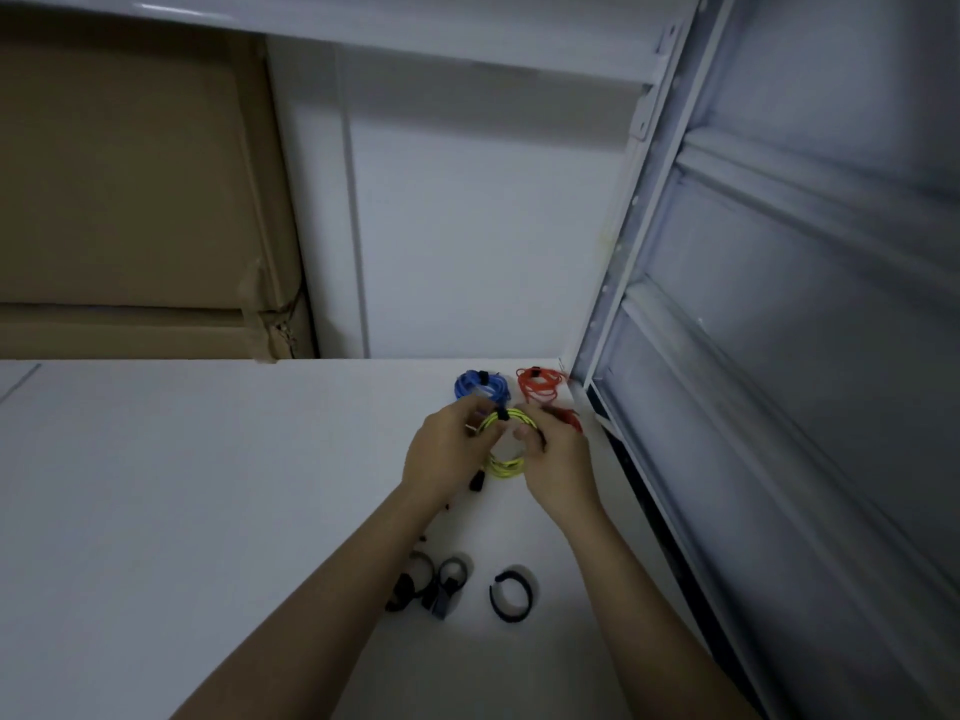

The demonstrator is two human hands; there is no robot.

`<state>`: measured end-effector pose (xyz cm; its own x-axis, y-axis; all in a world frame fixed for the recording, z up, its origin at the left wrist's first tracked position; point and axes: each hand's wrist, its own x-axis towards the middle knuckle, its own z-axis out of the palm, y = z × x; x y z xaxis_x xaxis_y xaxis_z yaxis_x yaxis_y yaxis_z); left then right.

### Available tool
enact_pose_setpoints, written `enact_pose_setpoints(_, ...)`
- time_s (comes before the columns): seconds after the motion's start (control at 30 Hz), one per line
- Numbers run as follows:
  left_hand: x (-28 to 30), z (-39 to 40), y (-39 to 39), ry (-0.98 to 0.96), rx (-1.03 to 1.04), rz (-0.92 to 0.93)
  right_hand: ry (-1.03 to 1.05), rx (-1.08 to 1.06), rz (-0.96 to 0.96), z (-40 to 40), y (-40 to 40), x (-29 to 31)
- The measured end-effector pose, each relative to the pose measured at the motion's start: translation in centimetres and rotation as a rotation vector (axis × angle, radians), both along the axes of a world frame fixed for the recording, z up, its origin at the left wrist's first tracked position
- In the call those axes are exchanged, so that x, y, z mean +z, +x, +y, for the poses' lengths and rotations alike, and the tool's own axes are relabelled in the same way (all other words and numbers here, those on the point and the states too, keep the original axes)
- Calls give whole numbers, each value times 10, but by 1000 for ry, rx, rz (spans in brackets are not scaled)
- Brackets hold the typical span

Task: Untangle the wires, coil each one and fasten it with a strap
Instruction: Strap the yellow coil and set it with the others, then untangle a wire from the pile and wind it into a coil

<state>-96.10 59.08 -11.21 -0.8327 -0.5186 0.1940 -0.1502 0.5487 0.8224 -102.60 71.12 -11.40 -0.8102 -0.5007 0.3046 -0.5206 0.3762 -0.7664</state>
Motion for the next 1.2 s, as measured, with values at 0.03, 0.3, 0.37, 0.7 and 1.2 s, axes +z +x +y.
enact_pose_setpoints(0.03, 1, -6, -3, -29, 29, -21, 56, 15, 54, -10, -8, 3)
enact_pose_setpoints(0.3, -4, -29, -27, -26, 78, -317, 568, -59, 314, -40, -44, -4)
enact_pose_setpoints(0.37, -8, -32, -31, -5, 79, -343, 518, -73, 294, -36, -46, -5)
enact_pose_setpoints(0.7, -17, -28, -38, -88, 90, -373, 328, -47, 314, -6, -44, -5)
enact_pose_setpoints(1.2, 36, -155, 197, -764, 615, -517, 427, 346, 548, -165, 57, 23)
